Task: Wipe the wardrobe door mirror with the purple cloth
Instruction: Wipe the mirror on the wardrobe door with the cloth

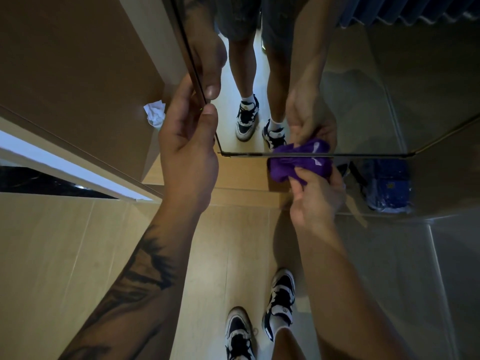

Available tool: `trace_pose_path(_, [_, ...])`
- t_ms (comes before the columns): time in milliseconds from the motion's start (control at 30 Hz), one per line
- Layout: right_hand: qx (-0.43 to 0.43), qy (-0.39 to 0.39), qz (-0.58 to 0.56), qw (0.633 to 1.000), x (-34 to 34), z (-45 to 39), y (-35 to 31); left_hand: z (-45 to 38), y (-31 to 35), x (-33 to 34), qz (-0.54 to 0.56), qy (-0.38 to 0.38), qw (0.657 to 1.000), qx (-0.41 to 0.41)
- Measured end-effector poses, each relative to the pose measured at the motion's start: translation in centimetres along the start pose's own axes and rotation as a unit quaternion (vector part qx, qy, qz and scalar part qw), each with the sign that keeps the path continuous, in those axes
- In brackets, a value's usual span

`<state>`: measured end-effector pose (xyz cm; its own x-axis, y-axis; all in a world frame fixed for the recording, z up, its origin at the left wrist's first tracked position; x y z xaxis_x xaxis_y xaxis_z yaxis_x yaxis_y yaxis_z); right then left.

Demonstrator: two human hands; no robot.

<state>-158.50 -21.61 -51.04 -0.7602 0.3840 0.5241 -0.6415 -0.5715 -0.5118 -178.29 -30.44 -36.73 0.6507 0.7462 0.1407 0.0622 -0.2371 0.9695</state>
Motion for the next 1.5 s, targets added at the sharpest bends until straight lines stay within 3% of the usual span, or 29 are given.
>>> trace_pose_path(200, [-0.03, 0.042, 0.093, 0.994, 1.1, 0.8, 2.7, -0.1, 0.1, 0.2, -0.014, -0.01, 1.0, -0.001])
trace_pose_path(300, [-0.054, 0.053, 0.076, 0.994, 0.1, 1.0, 1.0, -0.1, 0.3, 0.1, -0.016, -0.007, 1.0, 0.005])
trace_pose_path(433, [-0.032, 0.076, 0.024, 0.996, 0.4, -0.2, 0.4, 0.0, 0.3, 0.1, -0.011, -0.003, 1.0, 0.007])
trace_pose_path(600, [0.029, 0.061, 0.142, 0.988, 2.1, 2.2, 5.9, 0.1, 0.3, 0.1, -0.017, 0.006, 1.0, 0.013])
trace_pose_path(800, [0.035, 0.104, -0.045, 0.993, 0.4, 0.2, 0.6, -0.3, 0.4, 0.1, -0.079, -0.036, 0.995, 0.053])
trace_pose_path(1033, [0.149, 0.052, 0.042, 0.987, 3.7, 3.2, 8.7, -0.5, 0.1, 0.1, -0.078, -0.057, 0.993, 0.063])
trace_pose_path(1233, [0.12, 0.088, -0.064, 0.987, 2.2, 0.5, 5.0, -0.8, 0.2, 0.2, -0.041, -0.087, 0.994, 0.057])
trace_pose_path(1400, [0.194, 0.039, -0.013, 0.98, 3.1, 2.9, 8.6, -0.5, 0.1, 0.1, -0.075, -0.069, 0.993, 0.054])
trace_pose_path(1500, [0.169, 0.068, -0.007, 0.983, 2.0, 2.5, 6.9, -0.3, 0.3, 0.5, -0.084, -0.049, 0.994, 0.051])
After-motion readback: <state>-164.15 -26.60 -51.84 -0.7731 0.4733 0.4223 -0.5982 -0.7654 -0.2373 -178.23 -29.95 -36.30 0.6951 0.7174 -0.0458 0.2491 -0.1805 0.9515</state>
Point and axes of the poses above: each hand's wrist, its own z-axis away from the middle knuckle, its own x-axis out of the palm, y = z × x, the point moved 8 cm from there along -z, towards the middle knuckle, and after that the axes turned 11 degrees about x, right-handed, at the moved point
